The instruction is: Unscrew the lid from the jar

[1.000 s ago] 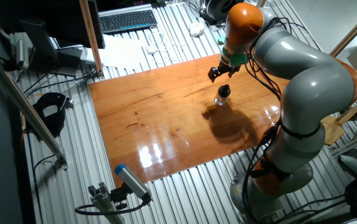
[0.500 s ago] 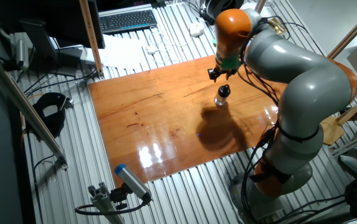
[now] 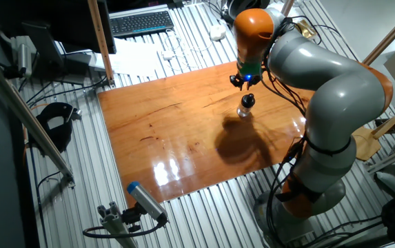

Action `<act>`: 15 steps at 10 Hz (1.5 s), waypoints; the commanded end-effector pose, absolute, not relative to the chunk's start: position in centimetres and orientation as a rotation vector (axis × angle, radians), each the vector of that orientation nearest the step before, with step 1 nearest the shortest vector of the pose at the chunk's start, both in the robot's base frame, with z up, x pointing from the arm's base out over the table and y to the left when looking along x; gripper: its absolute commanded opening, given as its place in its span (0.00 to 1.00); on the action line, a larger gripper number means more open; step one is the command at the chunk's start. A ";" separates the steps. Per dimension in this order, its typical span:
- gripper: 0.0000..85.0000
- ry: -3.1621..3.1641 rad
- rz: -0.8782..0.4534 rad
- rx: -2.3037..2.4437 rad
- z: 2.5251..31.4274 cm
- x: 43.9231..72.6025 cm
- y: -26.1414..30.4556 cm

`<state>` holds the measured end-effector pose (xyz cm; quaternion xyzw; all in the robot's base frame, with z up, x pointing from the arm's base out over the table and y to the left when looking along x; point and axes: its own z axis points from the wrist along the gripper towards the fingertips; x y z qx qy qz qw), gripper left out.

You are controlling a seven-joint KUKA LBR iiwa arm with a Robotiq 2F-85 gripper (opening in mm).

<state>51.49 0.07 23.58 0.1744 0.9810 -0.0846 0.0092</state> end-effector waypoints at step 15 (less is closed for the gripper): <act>0.00 2.555 -0.201 2.019 23.6 51.3 -0.2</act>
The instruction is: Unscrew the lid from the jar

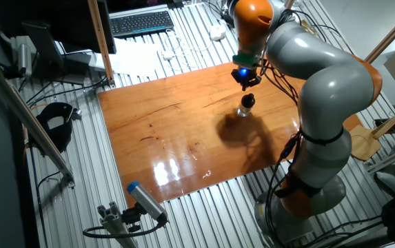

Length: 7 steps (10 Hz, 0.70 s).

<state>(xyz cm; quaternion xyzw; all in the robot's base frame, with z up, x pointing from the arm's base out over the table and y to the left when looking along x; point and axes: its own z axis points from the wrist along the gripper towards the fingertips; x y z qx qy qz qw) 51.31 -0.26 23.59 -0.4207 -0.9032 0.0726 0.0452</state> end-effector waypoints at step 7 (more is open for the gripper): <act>0.00 -2.478 0.113 -1.691 23.7 51.1 -1.5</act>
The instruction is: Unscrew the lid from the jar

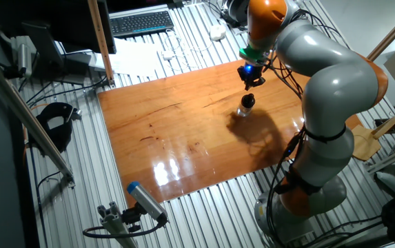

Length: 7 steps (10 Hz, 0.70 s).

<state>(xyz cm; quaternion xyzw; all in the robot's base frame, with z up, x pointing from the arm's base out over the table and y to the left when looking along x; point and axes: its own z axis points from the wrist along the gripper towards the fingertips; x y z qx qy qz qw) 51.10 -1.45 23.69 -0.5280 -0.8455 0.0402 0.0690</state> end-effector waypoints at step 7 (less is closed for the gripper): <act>0.00 -2.706 0.152 -1.301 23.6 51.0 -1.6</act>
